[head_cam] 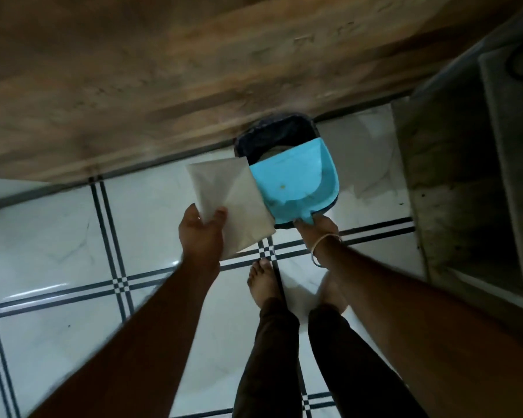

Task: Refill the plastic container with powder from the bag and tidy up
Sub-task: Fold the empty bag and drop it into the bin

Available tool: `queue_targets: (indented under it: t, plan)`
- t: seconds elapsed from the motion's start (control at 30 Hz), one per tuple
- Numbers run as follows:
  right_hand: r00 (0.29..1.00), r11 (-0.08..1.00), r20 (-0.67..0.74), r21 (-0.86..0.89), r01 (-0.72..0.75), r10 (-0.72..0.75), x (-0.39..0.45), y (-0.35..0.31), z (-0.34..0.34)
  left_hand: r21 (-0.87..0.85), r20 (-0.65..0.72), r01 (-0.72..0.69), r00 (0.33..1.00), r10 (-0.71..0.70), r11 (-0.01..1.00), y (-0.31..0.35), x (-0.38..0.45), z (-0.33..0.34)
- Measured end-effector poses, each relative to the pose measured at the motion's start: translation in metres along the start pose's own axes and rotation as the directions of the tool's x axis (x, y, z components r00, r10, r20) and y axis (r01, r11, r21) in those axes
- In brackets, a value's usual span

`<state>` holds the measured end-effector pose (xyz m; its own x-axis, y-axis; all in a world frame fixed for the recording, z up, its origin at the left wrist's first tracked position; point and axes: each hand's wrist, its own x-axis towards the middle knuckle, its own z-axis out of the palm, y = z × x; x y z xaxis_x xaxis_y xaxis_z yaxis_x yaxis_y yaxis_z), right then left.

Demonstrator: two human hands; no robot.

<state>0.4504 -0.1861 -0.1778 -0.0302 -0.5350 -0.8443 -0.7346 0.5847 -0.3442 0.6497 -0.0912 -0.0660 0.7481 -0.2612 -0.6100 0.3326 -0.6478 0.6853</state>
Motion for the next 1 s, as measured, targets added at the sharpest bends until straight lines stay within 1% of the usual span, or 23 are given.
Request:
queue_targets:
  t: [0.07,0.13,0.2,0.23,0.3,0.33,0.43,0.5,0.57,0.67,0.77,0.9,1.0]
  plan:
    - [0.997,0.991,-0.062,-0.128,0.028,-0.036,-0.021,-0.004,-0.022,0.034,-0.006,-0.021,1.000,0.021,0.999,0.018,-0.010,0.000]
    - [0.986,0.984,-0.156,-0.178,0.025,-0.054,-0.036,-0.003,-0.049,0.121,0.001,-0.079,0.997,0.079,0.990,0.037,-0.017,0.005]
    - [0.964,0.990,-0.263,-0.140,0.007,-0.044,-0.046,0.004,-0.075,0.229,0.033,-0.144,0.990,0.140,0.963,0.049,-0.017,0.019]
    - [0.952,0.996,-0.304,-0.085,0.005,-0.030,-0.047,0.010,-0.086,0.297,0.065,-0.182,0.983,0.171,0.937,0.056,-0.016,0.030]
    - [0.933,1.000,-0.360,0.020,0.024,-0.015,-0.045,0.020,-0.105,0.411,0.171,-0.285,0.957,0.233,0.866,0.062,-0.008,0.055]
    - [0.926,0.998,-0.378,0.045,0.046,-0.025,-0.040,0.025,-0.111,0.459,0.238,-0.330,0.940,0.244,0.825,0.063,-0.002,0.070]
    - [0.908,0.995,-0.415,0.053,0.088,-0.058,-0.019,0.039,-0.120,0.628,0.408,-0.432,0.891,0.198,0.647,0.055,0.020,0.118]
    - [0.889,0.993,-0.451,0.044,0.109,-0.077,-0.002,0.045,-0.120,0.681,0.460,-0.458,0.875,0.152,0.571,0.042,0.036,0.149]
    - [0.875,0.992,-0.477,0.045,0.121,-0.085,0.015,0.049,-0.116,0.700,0.471,-0.451,0.874,0.116,0.554,0.025,0.051,0.173]
    - [0.873,0.991,-0.480,0.048,0.125,-0.087,0.037,0.053,-0.108,0.720,0.467,-0.435,0.880,0.086,0.540,-0.004,0.068,0.202]
    - [0.875,0.987,-0.473,0.061,0.145,-0.099,0.052,0.058,-0.099,0.761,0.469,-0.425,0.883,0.038,0.491,-0.031,0.081,0.223]
    - [0.867,0.982,-0.483,0.063,0.177,-0.125,0.065,0.063,-0.093,0.800,0.472,-0.391,0.879,-0.073,0.454,-0.058,0.098,0.242]
    - [0.874,0.981,-0.472,0.080,0.176,-0.118,0.057,0.059,-0.099,0.819,0.472,-0.389,0.875,-0.111,0.421,-0.058,0.095,0.242]
